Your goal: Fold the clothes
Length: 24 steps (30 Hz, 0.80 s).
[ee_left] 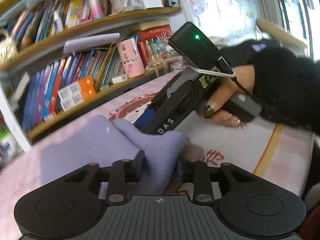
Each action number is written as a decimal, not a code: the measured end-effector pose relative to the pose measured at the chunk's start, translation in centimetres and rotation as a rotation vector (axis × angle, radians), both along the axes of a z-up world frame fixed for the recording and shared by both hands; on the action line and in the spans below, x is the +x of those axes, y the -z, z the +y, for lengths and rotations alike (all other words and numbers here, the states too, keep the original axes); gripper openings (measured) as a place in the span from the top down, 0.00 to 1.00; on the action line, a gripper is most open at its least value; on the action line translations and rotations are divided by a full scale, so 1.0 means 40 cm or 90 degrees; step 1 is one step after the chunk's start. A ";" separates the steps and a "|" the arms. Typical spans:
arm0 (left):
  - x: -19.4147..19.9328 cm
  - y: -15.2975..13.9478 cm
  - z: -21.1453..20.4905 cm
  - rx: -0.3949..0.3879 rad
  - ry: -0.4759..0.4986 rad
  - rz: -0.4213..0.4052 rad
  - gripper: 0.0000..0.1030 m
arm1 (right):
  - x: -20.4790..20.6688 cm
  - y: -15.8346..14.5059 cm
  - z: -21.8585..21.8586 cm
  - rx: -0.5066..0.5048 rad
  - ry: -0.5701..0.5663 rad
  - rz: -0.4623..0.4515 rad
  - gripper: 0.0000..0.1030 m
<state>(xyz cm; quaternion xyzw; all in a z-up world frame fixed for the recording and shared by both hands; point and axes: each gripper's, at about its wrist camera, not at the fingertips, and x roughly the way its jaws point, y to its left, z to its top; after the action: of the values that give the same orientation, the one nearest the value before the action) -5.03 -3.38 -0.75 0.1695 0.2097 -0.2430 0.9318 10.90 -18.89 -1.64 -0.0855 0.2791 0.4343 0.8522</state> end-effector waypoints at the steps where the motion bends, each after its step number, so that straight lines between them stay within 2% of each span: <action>1: 0.005 -0.002 -0.002 -0.008 0.009 0.011 0.47 | 0.009 0.002 -0.007 0.007 0.004 0.017 0.42; 3: 0.000 0.004 -0.012 -0.003 0.016 0.015 0.39 | 0.025 0.004 -0.031 0.024 0.014 0.044 0.34; 6: -0.017 0.014 -0.020 0.000 0.022 0.003 0.33 | 0.044 -0.004 -0.085 0.063 0.065 0.060 0.33; 8: -0.043 0.003 -0.008 -0.033 0.043 -0.008 0.32 | 0.059 -0.004 -0.134 0.118 0.111 0.088 0.33; 11: -0.070 -0.021 0.045 -0.145 0.076 -0.021 0.30 | 0.070 0.004 -0.185 0.187 0.166 0.134 0.33; 13: -0.046 -0.019 0.076 -0.218 0.064 0.013 0.30 | 0.057 0.008 -0.191 0.208 0.186 0.150 0.33; 15: -0.009 0.006 0.065 -0.199 0.031 0.067 0.33 | 0.036 0.010 -0.193 0.240 0.192 0.168 0.33; 18: -0.001 0.030 0.051 -0.175 0.032 0.077 0.30 | -0.003 0.009 -0.190 0.300 0.192 0.198 0.32; 21: -0.017 0.001 0.095 -0.221 0.061 0.062 0.28 | -0.044 0.005 -0.177 0.324 0.189 0.218 0.27; 23: -0.032 -0.034 0.152 -0.264 0.050 0.031 0.22 | -0.069 0.004 -0.163 0.323 0.190 0.230 0.23; 24: -0.038 -0.055 0.192 -0.288 0.025 0.014 0.18 | -0.078 0.004 -0.155 0.317 0.196 0.241 0.21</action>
<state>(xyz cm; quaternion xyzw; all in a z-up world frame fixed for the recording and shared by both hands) -6.54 4.30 1.46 -0.0423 0.1568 -0.3039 0.9388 7.78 -25.08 -1.78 0.2500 0.3271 0.3639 0.8355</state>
